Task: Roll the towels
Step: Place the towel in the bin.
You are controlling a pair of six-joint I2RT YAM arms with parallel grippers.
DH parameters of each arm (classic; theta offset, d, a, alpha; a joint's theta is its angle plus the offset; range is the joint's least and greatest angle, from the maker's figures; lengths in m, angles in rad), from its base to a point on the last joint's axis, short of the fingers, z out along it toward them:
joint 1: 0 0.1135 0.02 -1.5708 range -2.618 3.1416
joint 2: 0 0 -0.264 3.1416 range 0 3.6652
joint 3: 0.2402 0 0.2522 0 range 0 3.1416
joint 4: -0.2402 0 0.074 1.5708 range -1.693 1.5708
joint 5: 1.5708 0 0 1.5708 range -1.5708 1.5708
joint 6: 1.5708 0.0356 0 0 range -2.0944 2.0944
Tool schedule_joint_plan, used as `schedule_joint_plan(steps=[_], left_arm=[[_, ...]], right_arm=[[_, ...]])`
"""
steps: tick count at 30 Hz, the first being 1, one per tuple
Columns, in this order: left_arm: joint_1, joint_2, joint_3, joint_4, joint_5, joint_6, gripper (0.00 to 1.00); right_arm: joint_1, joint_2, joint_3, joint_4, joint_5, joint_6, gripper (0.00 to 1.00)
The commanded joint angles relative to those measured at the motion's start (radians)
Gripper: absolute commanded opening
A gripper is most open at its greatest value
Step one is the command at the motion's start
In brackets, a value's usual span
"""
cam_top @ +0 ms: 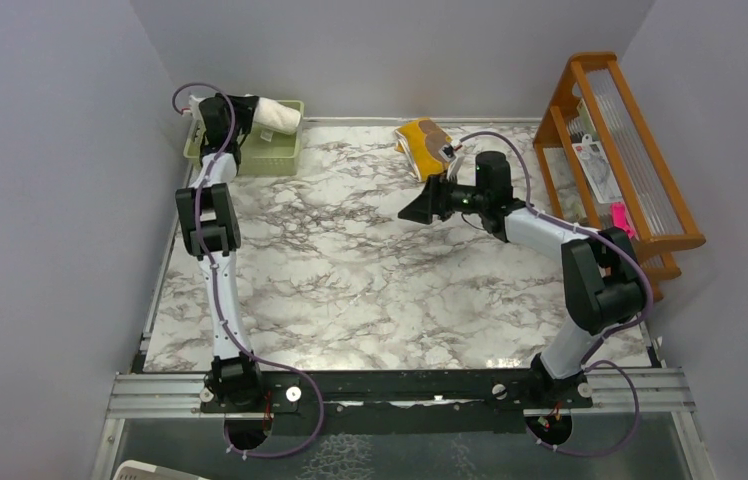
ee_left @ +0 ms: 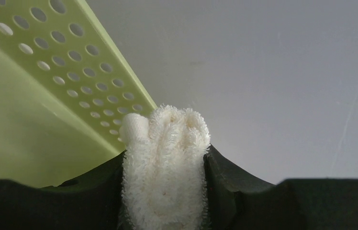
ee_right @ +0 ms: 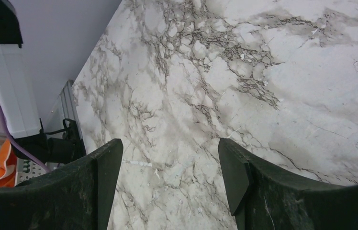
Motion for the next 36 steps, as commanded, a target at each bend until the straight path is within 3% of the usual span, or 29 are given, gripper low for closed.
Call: schedule_joint_plan(steps=[1, 3, 8, 9, 10, 11, 25, 30, 36], left_arm=[[0.001, 0.126, 0.15, 0.092, -0.061, -0.125, 0.46], [-0.001, 0.162, 0.189, 0.091, -0.091, -0.145, 0.48], [-0.001, 0.196, 0.209, 0.059, -0.131, -0.166, 0.7], [0.0, 0.199, 0.214, 0.039, -0.135, -0.155, 0.76], [-0.001, 0.203, 0.243, -0.004, -0.141, -0.139, 0.94], [-0.001, 0.208, 0.275, -0.061, -0.15, -0.11, 0.98], [0.002, 0.071, 0.352, -0.569, -0.448, 0.298, 0.99], [0.002, 0.02, 0.328, -0.603, -0.549, 0.438, 0.99], [0.0, 0.017, 0.411, -0.643, -0.634, 0.645, 0.99]], right_arm=[[0.001, 0.023, 0.042, -0.033, -0.025, -0.029, 0.74], [0.001, 0.026, 0.05, -0.046, -0.022, -0.034, 0.74], [0.001, 0.044, 0.067, -0.052, -0.022, -0.036, 0.74], [0.0, 0.051, 0.071, -0.05, -0.026, -0.033, 0.74], [0.001, 0.056, 0.073, -0.046, -0.029, -0.029, 0.74], [0.001, 0.06, 0.075, -0.045, -0.032, -0.027, 0.74], [0.002, 0.021, 0.05, -0.037, -0.014, -0.024, 0.74], [0.003, 0.005, 0.052, -0.046, -0.005, -0.025, 0.74], [0.003, -0.018, 0.052, -0.075, 0.01, -0.039, 0.74]])
